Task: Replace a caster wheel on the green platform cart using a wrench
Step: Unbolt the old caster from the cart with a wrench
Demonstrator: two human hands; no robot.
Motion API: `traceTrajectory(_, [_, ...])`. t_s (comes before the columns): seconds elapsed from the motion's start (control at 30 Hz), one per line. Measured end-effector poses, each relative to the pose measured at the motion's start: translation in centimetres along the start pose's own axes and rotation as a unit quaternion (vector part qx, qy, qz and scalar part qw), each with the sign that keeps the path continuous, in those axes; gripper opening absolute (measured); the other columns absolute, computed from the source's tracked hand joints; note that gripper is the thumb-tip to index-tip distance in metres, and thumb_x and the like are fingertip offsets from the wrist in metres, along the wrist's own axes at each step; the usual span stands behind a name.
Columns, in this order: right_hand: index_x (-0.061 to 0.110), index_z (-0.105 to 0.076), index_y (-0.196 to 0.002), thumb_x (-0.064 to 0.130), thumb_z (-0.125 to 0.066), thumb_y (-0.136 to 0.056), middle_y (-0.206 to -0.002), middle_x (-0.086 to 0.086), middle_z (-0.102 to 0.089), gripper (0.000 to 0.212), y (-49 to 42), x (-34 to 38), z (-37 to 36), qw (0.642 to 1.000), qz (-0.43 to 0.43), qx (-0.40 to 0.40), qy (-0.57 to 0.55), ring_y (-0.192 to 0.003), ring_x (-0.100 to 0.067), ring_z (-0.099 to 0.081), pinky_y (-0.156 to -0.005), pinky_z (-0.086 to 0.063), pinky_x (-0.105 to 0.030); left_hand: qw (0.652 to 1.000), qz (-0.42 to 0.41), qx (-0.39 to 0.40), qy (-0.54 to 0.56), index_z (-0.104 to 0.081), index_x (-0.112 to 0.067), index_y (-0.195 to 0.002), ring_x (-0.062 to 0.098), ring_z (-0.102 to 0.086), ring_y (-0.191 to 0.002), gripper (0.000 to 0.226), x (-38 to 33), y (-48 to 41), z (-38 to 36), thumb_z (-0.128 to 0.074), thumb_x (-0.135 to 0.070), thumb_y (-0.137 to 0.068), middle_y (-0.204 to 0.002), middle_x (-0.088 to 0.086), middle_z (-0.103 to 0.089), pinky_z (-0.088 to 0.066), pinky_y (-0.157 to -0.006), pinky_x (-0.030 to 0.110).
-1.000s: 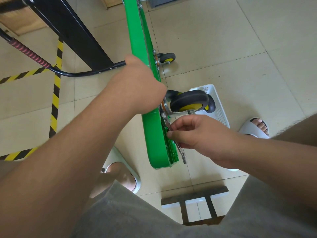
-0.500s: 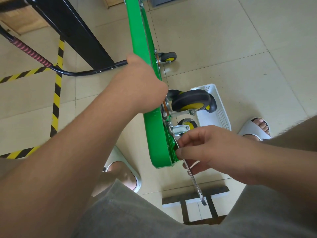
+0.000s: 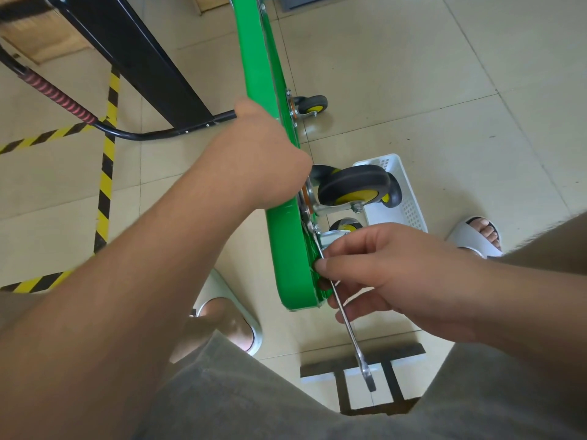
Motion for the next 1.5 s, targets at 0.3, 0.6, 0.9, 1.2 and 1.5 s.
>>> traceTrajectory(0.3, [0.018, -0.076, -0.094, 0.022, -0.078, -0.089, -0.091, -0.007, -0.078, 0.007, -1.9, -0.8, 1.5, 0.995, 0.022, -0.065, 0.071, -0.085, -0.024, -0.075, -0.082, -0.064, -0.044, 1.0, -0.002, 0.006, 0.014, -0.027, -0.012, -0.121, 0.017, -0.059, -0.07, 0.037, 0.1, 0.1, -0.1, -0.055, -0.018, -0.098, -0.09, 0.002, -0.05, -0.04, -0.044, 0.028])
traceTrajectory(0.6, [0.027, -0.076, -0.094, 0.024, -0.078, -0.088, -0.09, 0.002, -0.076, 0.007, -3.5, 0.6, 2.3, 0.983, 0.081, -0.09, 0.137, -0.088, -0.017, -0.074, -0.092, -0.06, -0.04, 1.0, 0.001, 0.006, 0.017, -0.027, -0.013, -0.119, 0.017, -0.059, -0.07, 0.037, 0.3, 0.0, -0.1, -0.057, -0.019, -0.098, -0.089, 0.001, -0.048, -0.039, -0.043, 0.027])
traceTrajectory(0.9, [0.02, -0.077, -0.093, 0.02, -0.078, -0.089, -0.09, -0.007, -0.077, 0.004, -2.2, -0.8, 2.5, 0.99, 0.03, -0.07, 0.116, -0.088, -0.028, -0.075, -0.084, -0.063, -0.044, 1.0, 0.0, 0.003, 0.013, -0.028, -0.012, -0.119, 0.016, -0.055, -0.067, 0.037, 0.2, -0.1, 0.0, -0.057, -0.02, -0.097, -0.087, 0.003, -0.049, -0.035, -0.043, 0.028])
traceTrajectory(1.2, [0.006, -0.078, -0.088, 0.02, -0.075, -0.09, -0.093, -0.02, -0.074, 0.014, 0.2, 0.1, 1.5, 0.998, 0.027, -0.057, 0.003, -0.071, -0.023, -0.069, -0.07, -0.063, -0.038, 1.0, 0.002, 0.008, 0.007, -0.029, -0.01, -0.122, 0.018, -0.058, -0.068, 0.037, 0.1, -0.2, -0.2, -0.055, -0.017, -0.098, -0.091, 0.006, -0.053, -0.039, -0.045, 0.029])
traceTrajectory(1.5, [-0.005, -0.075, -0.099, 0.015, -0.068, -0.095, -0.09, -0.022, -0.073, 0.021, -0.3, 0.6, 0.3, 0.998, 0.022, -0.017, -0.051, -0.066, -0.02, -0.067, -0.063, -0.061, -0.029, 1.0, 0.004, 0.003, 0.008, -0.029, -0.011, -0.123, 0.018, -0.06, -0.07, 0.039, 0.2, -0.2, -0.1, -0.056, -0.018, -0.097, -0.09, 0.005, -0.053, -0.038, -0.044, 0.029])
Point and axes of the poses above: each hand's wrist, its own y-axis away from the middle knuckle, its own z-axis out of the back of the hand, x = y × z, the point moved 10 cm from there along -y, towards the middle knuckle
